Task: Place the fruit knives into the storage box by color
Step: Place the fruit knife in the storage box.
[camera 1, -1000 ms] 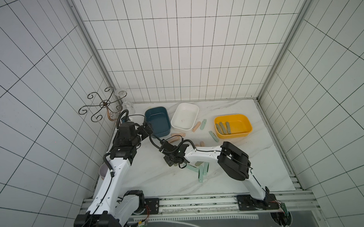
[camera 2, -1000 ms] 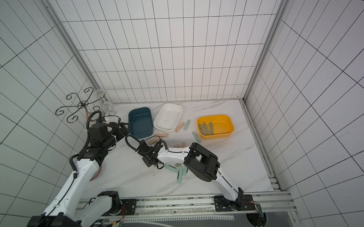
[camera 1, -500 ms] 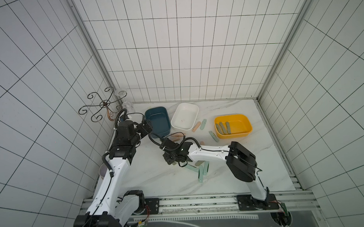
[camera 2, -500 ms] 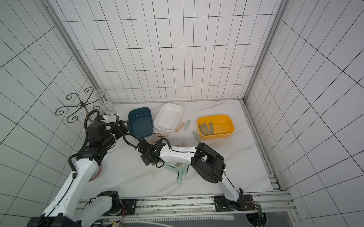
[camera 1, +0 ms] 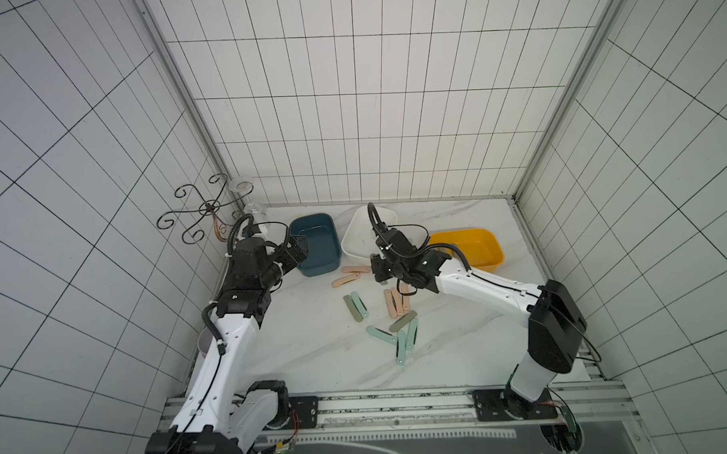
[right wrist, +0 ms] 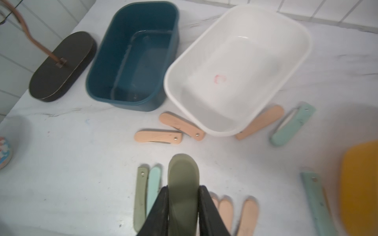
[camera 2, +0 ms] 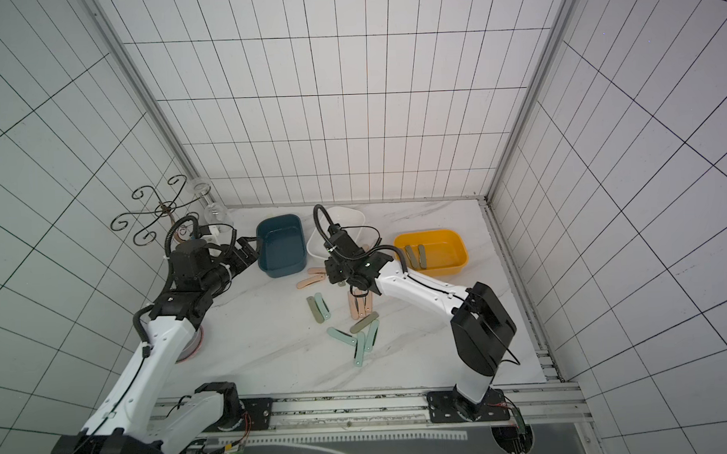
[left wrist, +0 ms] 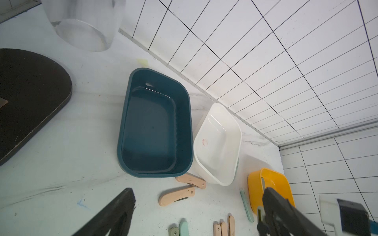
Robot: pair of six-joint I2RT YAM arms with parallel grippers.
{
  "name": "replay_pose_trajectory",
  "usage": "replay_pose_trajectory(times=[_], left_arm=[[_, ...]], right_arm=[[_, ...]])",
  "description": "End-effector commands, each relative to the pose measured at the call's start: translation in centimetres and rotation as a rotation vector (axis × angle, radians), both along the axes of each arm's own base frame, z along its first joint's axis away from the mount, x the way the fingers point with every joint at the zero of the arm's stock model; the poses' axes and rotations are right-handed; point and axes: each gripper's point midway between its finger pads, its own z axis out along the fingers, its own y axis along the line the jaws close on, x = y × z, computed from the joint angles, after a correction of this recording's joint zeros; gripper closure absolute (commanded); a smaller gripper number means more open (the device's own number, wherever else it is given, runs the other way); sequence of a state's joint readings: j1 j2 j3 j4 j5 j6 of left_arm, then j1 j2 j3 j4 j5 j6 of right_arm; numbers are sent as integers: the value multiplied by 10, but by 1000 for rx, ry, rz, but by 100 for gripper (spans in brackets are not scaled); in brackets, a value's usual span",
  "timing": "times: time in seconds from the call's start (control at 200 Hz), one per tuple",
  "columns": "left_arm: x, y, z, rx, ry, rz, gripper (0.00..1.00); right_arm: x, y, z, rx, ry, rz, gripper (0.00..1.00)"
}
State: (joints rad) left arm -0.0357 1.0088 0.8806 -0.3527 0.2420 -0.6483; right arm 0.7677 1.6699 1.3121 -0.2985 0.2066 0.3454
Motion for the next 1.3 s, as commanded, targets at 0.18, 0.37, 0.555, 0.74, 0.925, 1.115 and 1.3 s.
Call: replay_pose_trajectory(times=[0.18, 0.37, 0.555, 0.74, 0.925, 1.115, 1.3], left_arm=[[6, -59, 34, 2, -78, -165, 3], [9, -89, 32, 9, -65, -232, 3], [13, -108, 25, 10, -46, -274, 3], [17, -118, 21, 11, -31, -297, 3], [21, -120, 17, 15, -25, -305, 3], [23, -122, 14, 16, -18, -307, 3], [26, -124, 12, 15, -12, -312, 3]], right_arm=[[64, -163, 19, -91, -138, -247, 74], [88, -245, 1, -180, -156, -366, 74], [105, -282, -35, -250, -108, -411, 74], [120, -296, -63, -290, -73, -416, 74], [131, -298, -90, -320, -40, -401, 75], [141, -296, -106, -348, -33, -370, 75], [145, -298, -121, -371, -12, -365, 74]])
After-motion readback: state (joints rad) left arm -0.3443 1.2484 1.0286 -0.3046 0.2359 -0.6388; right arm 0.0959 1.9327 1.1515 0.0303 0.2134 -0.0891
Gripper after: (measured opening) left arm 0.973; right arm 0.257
